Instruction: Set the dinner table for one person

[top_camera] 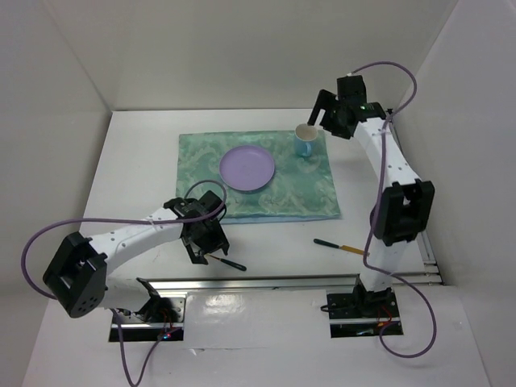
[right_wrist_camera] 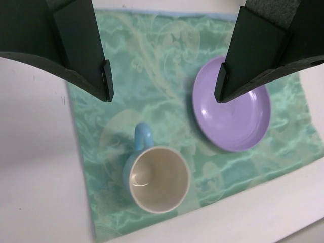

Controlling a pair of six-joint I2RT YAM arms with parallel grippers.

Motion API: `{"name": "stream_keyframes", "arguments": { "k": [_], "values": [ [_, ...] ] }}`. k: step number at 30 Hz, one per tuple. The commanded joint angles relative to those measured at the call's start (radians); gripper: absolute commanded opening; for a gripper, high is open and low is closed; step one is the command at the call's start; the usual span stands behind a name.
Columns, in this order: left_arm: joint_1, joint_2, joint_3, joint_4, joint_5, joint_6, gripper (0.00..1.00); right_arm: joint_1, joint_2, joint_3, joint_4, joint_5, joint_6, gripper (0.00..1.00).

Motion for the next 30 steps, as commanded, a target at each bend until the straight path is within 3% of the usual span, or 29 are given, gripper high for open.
{"name": "stream_keyframes", "arguments": {
  "k": [1,8,16,23,27,29,30],
  "values": [
    [-0.044,0.009,0.019,0.041,-0.063,-0.163,0.75,0.023,-0.154,-0.100,0.096,-0.007,-0.012,0.94],
    [-0.135,0.131,0.091,0.041,-0.131,-0.276,0.78,0.043,-0.316,-0.218,0.063,-0.022,-0.054,0.94],
    [-0.155,0.161,0.032,0.070,-0.111,-0.343,0.79,0.043,-0.456,-0.327,0.062,-0.004,-0.072,0.95],
    [-0.155,0.255,0.042,0.126,-0.120,-0.343,0.66,0.043,-0.496,-0.369,0.053,-0.013,-0.072,0.95],
    [-0.155,0.309,0.053,0.136,-0.081,-0.331,0.65,0.043,-0.507,-0.390,0.053,-0.004,-0.072,0.95],
    [-0.155,0.319,0.044,0.136,-0.071,-0.340,0.54,0.043,-0.516,-0.390,0.053,0.007,-0.072,0.95],
    [-0.155,0.319,0.033,0.136,-0.044,-0.340,0.42,0.043,-0.516,-0.390,0.062,0.007,-0.072,0.95]
  ]
}}
